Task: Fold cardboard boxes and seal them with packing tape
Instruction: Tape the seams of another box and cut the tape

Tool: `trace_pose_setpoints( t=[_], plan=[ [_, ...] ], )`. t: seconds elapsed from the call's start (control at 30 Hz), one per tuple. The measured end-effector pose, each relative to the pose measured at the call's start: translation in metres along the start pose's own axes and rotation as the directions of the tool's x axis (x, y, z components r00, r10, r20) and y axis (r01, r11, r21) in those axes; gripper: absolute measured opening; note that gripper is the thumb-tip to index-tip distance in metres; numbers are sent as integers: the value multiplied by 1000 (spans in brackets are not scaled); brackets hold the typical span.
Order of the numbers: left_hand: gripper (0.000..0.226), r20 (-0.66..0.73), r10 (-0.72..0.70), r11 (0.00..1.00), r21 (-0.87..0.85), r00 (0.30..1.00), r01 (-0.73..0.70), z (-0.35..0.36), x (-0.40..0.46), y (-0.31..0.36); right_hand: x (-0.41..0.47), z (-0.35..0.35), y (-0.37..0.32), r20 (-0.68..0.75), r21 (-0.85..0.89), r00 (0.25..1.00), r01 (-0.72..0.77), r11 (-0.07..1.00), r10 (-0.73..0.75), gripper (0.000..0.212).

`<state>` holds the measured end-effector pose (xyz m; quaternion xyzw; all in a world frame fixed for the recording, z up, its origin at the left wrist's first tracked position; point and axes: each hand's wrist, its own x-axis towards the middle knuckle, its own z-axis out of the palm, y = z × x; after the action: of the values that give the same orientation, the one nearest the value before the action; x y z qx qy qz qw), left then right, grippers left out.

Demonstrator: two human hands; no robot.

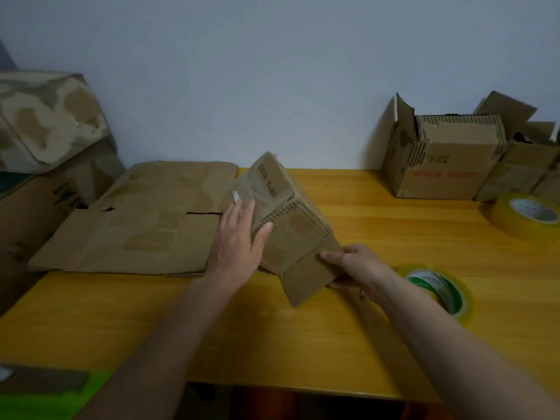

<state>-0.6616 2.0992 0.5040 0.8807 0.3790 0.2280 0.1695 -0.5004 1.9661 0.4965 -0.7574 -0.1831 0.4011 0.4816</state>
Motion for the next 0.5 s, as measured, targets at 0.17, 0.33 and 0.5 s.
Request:
trace_pose_setpoints(
  t=[0.17,0.33,0.5],
  plan=[
    [75,-92,-114,973,-211,989,93,-7,-17,0,-10,3,-22,-118,-137,943,295,945,-312,9],
    [65,-390,-124,968,-250,912,25,-32,-12,14,-20,-19,-62,-42,-634,667,558,535,-744,24],
    [64,-420,-77,968,-250,904,-34,-42,-1,21,-27,-36,-78,270,-782,351,623,9,-897,24]
  ],
)
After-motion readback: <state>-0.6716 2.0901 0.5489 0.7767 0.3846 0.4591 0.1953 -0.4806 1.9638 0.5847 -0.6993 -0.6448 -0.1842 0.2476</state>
